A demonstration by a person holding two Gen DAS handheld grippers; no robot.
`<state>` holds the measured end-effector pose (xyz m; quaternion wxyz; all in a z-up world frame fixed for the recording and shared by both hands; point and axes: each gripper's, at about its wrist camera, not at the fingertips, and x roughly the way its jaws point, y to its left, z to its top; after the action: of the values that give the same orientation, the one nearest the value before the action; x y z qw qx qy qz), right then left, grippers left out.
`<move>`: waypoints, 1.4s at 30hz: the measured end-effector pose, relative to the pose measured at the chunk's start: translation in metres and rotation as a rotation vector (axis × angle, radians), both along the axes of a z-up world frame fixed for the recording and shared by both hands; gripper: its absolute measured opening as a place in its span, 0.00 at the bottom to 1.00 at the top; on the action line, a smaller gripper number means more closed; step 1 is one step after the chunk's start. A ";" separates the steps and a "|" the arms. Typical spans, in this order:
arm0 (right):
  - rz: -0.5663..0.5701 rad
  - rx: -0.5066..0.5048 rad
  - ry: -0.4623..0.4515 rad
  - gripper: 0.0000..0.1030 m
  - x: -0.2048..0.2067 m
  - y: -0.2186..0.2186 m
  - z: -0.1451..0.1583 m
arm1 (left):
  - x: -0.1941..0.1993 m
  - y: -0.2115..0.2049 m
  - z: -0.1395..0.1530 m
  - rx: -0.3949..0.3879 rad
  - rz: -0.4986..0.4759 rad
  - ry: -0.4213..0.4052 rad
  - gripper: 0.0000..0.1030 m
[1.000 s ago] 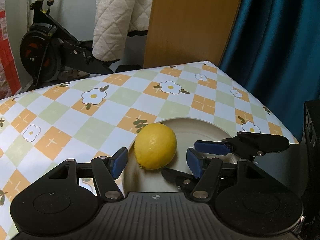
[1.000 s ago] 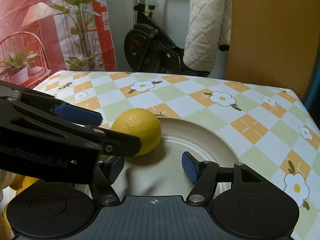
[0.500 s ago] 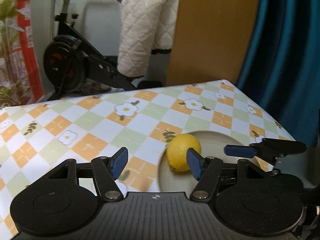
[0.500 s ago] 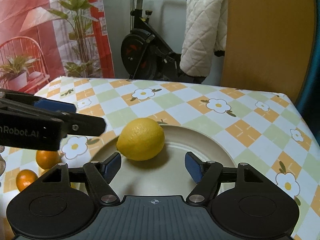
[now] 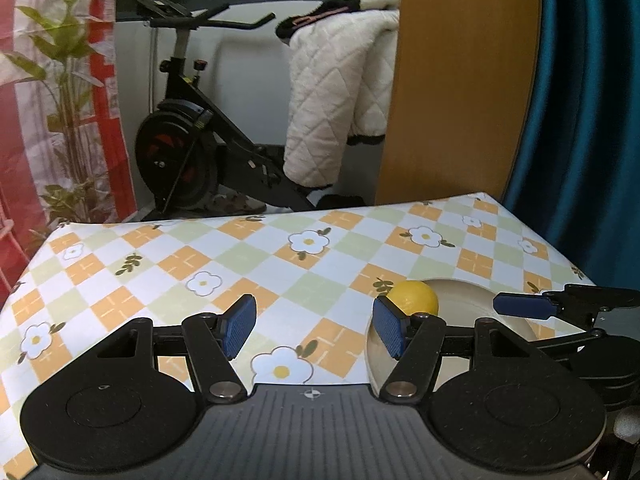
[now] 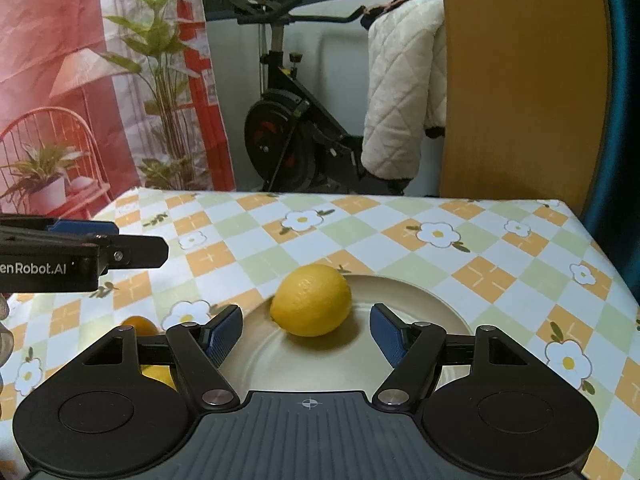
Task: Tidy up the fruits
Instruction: 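Withdraw both tools from the plate back toward the fruit cluster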
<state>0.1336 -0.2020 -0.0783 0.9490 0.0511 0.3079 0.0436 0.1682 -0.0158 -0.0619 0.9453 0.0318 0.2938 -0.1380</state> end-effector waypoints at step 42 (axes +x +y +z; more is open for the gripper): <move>0.111 -0.011 0.033 0.57 -0.058 0.052 -0.005 | -0.069 0.054 -0.027 -0.067 0.070 0.070 0.59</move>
<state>0.0761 -0.1498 -0.0836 0.9403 0.0295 0.3260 0.0935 0.0992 0.0378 -0.0888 0.9392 -0.0150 0.3231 -0.1154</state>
